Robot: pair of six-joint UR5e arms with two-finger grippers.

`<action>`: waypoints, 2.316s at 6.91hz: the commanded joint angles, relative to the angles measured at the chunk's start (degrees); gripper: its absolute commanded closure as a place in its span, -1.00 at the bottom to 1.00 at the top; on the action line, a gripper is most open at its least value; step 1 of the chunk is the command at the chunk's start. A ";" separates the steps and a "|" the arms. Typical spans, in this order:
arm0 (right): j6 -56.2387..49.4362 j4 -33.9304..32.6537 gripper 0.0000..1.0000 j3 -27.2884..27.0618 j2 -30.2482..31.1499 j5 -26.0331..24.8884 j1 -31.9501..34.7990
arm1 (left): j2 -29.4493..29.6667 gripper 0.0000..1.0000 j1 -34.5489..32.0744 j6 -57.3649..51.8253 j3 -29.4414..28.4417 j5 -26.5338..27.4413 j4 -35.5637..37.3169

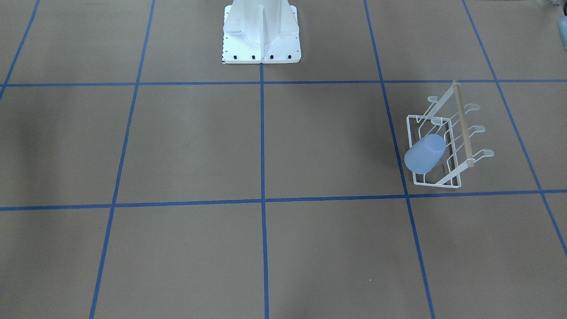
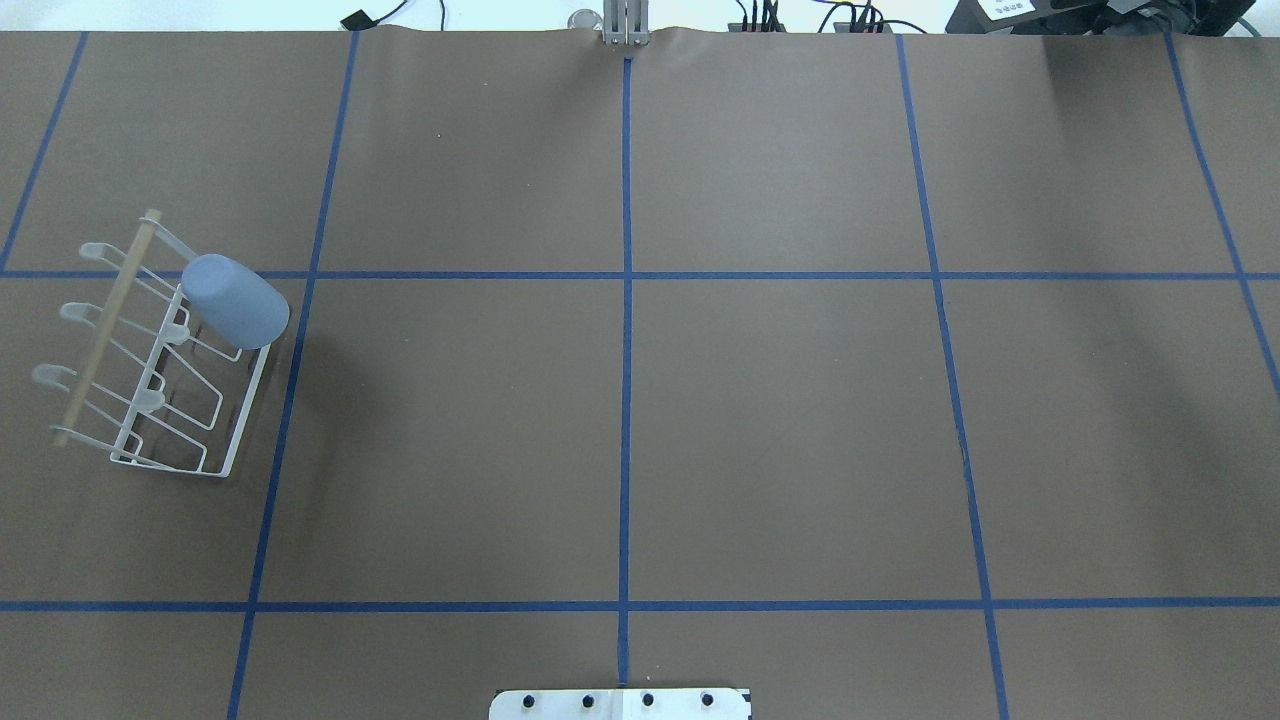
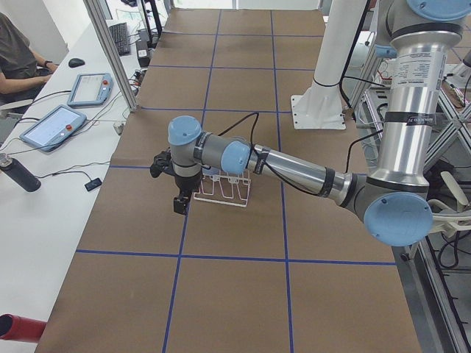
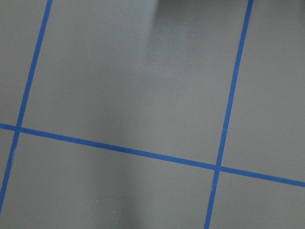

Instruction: Hang cup on cup holder

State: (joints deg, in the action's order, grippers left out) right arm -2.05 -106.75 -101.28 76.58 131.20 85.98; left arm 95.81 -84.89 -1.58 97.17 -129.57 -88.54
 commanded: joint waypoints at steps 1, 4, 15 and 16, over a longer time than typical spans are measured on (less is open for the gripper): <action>0.03 -0.13 -1.00 -0.06 0.59 -0.07 -0.02 | 0.96 -0.96 -2.21 -3.40 -4.35 -2.17 0.03; 0.81 0.22 -1.00 -0.93 2.08 0.02 -0.02 | 0.87 -0.96 -2.30 -4.14 -4.71 -2.27 0.04; 1.08 6.02 -1.00 0.03 11.23 0.64 -0.29 | 0.17 -0.96 -2.21 10.02 4.42 -2.88 -1.72; 1.00 6.11 -1.00 0.03 10.97 0.55 -0.29 | 0.17 -0.96 -2.12 10.28 4.60 -2.89 -1.72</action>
State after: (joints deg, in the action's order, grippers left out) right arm -0.98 -100.71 -101.28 87.84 131.67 85.75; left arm 96.07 -87.15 8.26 101.49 -132.53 -90.27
